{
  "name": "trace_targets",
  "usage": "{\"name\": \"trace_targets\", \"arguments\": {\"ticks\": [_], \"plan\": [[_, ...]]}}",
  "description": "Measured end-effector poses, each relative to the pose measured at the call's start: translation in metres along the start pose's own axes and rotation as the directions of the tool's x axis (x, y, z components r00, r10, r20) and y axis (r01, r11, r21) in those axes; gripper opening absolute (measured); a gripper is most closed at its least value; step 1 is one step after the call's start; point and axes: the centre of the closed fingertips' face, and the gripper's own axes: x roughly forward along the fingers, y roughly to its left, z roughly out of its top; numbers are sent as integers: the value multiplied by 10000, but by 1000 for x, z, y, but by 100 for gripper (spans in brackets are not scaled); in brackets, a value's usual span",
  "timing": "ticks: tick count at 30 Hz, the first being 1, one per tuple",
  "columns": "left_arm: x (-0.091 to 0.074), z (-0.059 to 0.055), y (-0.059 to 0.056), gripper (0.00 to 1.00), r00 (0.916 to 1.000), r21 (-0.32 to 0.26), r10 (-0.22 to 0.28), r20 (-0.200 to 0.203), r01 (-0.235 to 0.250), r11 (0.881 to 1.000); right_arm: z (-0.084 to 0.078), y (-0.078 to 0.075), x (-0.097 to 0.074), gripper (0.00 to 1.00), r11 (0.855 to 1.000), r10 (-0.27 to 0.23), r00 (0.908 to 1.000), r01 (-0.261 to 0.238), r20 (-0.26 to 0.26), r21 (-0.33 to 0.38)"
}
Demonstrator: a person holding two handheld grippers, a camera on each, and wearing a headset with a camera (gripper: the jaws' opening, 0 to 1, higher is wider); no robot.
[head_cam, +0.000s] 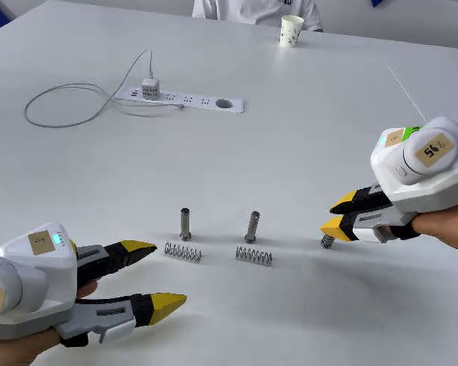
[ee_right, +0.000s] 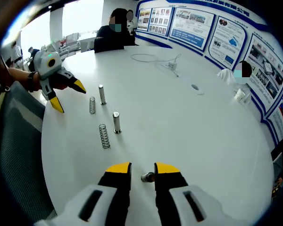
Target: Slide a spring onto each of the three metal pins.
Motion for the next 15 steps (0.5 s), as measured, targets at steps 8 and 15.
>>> {"name": "trace_targets", "arguments": {"ticks": [8,15], "plan": [[-1,0,0,51,10000,-2,11,39,-11,10000,15,20,6,20,9980,398,9991,-391,130,-503],[-3,-1,0,51,10000,-7,17,18,-17,10000,17,39,19,20,9928,886,9961,-882,15,-808]]}}
